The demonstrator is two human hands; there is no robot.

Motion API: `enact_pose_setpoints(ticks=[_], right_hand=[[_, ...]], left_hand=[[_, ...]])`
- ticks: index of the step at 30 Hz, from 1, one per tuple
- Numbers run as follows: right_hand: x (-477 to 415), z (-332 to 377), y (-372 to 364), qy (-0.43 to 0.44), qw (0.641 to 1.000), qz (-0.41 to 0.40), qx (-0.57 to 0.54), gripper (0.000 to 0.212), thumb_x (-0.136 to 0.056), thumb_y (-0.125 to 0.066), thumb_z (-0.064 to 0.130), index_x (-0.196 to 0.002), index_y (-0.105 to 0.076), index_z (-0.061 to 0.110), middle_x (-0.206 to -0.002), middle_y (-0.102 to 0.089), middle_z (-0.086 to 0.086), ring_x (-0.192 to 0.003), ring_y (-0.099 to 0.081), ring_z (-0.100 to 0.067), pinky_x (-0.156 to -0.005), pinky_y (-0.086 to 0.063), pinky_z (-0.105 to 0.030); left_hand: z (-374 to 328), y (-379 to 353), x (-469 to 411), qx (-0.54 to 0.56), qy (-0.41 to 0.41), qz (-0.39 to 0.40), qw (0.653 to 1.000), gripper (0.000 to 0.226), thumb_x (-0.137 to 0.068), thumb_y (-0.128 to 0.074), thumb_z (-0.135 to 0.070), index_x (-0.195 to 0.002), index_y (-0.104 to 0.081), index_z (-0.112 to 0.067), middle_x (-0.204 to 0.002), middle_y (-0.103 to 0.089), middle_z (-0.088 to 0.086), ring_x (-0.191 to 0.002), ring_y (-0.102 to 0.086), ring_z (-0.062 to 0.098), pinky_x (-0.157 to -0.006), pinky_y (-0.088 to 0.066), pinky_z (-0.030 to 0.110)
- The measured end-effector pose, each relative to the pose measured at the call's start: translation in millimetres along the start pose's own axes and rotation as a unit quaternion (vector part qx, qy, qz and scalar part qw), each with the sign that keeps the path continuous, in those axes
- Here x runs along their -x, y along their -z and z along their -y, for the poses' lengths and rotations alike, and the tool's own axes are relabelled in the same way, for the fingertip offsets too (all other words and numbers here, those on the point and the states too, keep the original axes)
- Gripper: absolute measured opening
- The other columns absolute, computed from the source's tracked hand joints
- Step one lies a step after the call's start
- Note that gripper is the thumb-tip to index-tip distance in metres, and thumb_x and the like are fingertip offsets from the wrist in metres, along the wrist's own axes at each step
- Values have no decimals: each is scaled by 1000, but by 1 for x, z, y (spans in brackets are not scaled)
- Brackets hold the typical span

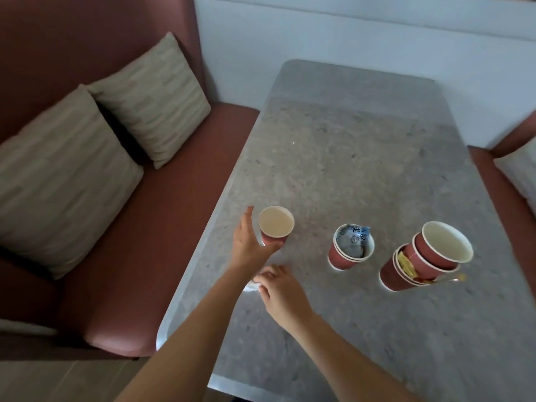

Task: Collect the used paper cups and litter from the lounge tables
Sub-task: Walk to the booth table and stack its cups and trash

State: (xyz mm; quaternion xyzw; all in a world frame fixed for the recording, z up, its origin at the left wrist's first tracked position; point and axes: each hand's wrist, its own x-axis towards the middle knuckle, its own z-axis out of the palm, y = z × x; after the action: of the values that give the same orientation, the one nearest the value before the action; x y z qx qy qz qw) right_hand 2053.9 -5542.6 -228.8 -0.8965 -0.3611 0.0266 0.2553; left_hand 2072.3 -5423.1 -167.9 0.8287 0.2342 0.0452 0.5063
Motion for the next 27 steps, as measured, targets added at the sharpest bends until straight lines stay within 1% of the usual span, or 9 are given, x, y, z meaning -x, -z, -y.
enact_pose_setpoints(ticks=[3,6,9,12,14,19,22,24,27], right_hand=[[3,-3,5,-23,999,-24,-24,14,-77,-58,11,-87,-66,17,-85,-63,0,-78,-60,-24,-63,-51,-27],[6,-8,15,-40,997,-60,-39,15,-79,-49,15,-83,-63,18,-82,-62,-1,-74,-59,-24,-67,-48,-28],[8,-13,28,-70,990,-106,-60,16,-77,-53,8,-85,-64,17,-88,-62,-3,-80,-57,-25,-73,-47,-28],[11,-16,48,-112,975,-172,-88,17,-75,-59,3,-86,-67,14,-94,-56,-8,-87,-54,-20,-84,-36,-7],[11,-14,66,-133,961,-216,-107,15,-78,-59,6,-88,-69,13,-96,-49,-6,-89,-49,-13,-84,-33,-3],[-3,-1,114,-128,929,-318,-138,12,-83,-62,8,-93,-69,9,-97,-48,-4,-87,-51,-10,-78,-50,-31],[-16,12,137,-111,915,-353,-158,12,-84,-64,5,-95,-69,7,-96,-48,-1,-78,-57,-12,-75,-51,-30],[-20,19,144,-102,918,-348,-162,12,-85,-64,5,-96,-68,7,-96,-49,-1,-76,-62,-18,-75,-53,-31],[-18,27,147,-88,929,-327,-147,11,-85,-62,8,-95,-67,6,-94,-54,-4,-77,-63,-21,-75,-50,-29]], left_hand=[[-5,-8,-8,-7,-8,3,1000,107,-70,-85,-21,-151,-15,-13,-154,-27,9,-142,-25,26,-113,-22,36],[-9,-15,-14,-21,-7,0,1000,103,-71,-84,-18,-149,-18,-11,-148,-35,14,-137,-32,31,-113,-28,45],[-12,-20,-16,-27,-1,-12,1000,94,-71,-83,-22,-146,-27,-13,-138,-45,17,-128,-43,35,-106,-36,50],[-15,-20,-12,-27,-1,-21,999,91,-70,-84,-22,-144,-32,-13,-134,-49,17,-124,-47,35,-103,-38,49],[-17,-18,-6,-26,-4,-27,999,90,-70,-83,-21,-144,-33,-11,-134,-50,17,-123,-48,36,-103,-39,49],[-28,-10,16,-43,-32,-19,998,87,-69,-84,-18,-140,-36,-6,-129,-54,15,-119,-52,35,-100,-39,54],[-42,-9,29,-52,-52,-16,997,87,-69,-84,-20,-141,-36,-7,-132,-54,11,-122,-51,32,-103,-37,50],[-54,-11,38,-65,-71,-15,995,86,-71,-83,-25,-141,-36,-10,-133,-55,6,-124,-51,27,-105,-33,41],[-71,-11,49,-54,-93,-20,994,75,-76,-77,-28,-139,-38,-14,-128,-57,0,-121,-53,21,-96,-29,33]])
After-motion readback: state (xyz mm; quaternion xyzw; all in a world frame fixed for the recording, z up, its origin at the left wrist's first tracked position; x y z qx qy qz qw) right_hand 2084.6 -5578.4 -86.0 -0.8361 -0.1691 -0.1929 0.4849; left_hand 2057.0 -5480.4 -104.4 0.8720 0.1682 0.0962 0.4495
